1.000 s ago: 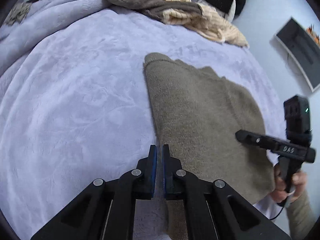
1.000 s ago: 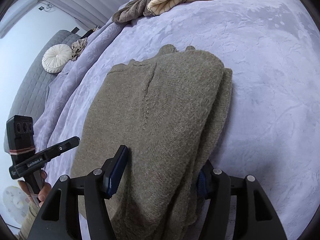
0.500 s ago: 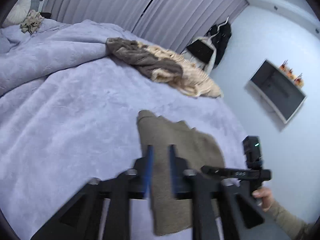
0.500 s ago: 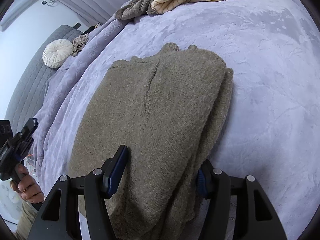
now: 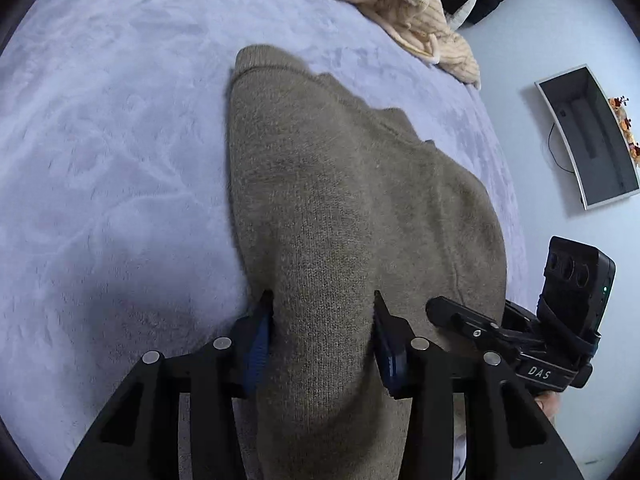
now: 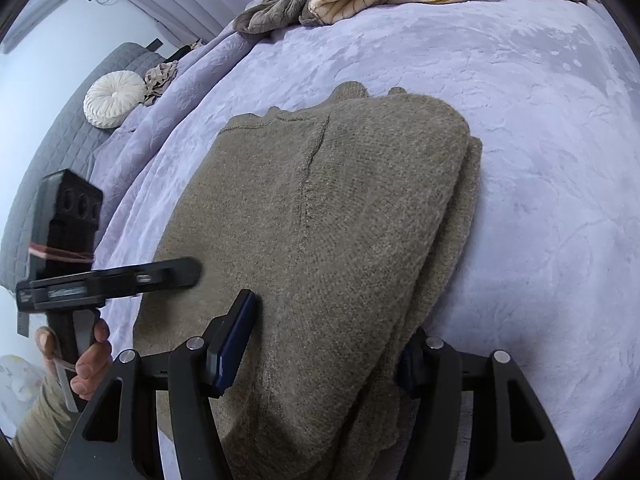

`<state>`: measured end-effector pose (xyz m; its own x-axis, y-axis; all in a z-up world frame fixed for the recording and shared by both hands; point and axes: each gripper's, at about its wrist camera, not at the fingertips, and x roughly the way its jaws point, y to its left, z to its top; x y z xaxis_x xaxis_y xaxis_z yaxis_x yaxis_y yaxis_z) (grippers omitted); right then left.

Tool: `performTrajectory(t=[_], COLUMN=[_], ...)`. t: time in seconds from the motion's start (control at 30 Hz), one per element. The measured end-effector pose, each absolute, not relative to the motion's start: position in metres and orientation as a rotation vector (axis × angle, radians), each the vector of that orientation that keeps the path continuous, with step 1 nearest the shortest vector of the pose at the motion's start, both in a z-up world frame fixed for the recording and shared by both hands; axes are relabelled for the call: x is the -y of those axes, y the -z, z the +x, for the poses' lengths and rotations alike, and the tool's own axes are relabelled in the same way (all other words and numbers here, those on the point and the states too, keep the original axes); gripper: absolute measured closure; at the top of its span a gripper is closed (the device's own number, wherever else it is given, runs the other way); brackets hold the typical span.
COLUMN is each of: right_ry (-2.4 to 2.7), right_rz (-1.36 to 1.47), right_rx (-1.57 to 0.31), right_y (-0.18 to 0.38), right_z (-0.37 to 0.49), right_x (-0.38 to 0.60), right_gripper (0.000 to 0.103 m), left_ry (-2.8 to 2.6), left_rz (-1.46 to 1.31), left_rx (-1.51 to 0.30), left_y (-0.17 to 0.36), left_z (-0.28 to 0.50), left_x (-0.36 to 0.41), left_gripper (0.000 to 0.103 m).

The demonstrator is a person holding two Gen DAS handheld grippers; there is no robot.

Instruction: Fold small clothes

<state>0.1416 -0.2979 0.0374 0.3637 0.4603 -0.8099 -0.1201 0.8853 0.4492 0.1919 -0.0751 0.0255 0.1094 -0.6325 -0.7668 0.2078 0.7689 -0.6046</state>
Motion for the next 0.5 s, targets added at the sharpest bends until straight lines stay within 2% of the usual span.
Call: performTrajectory(t=[0.03,0.1,0.5], right_ry=[-0.385,-0.389,-0.42], right_rz=[0.327,0.326,0.348], right_rx=[-1.143,-1.133,-1.104], right_y=[-0.039,-0.045,-0.097], right_z=[0.141,0.141,0.109], right_x=[0.296,0.295,0.276], right_gripper=[0.062,0.067,0.068], left_ry=[0.646,0.648,0.652], left_rz=[-0.354,-0.298,-0.378], left_rx=[-1.304,-1.262,-1.182], left_y=[-0.032,-0.047,-0.117], left_z=[0.189,0.182,0.127], left_x=[0.079,0.084,0.06], left_gripper=[0.064,0.066,0.068])
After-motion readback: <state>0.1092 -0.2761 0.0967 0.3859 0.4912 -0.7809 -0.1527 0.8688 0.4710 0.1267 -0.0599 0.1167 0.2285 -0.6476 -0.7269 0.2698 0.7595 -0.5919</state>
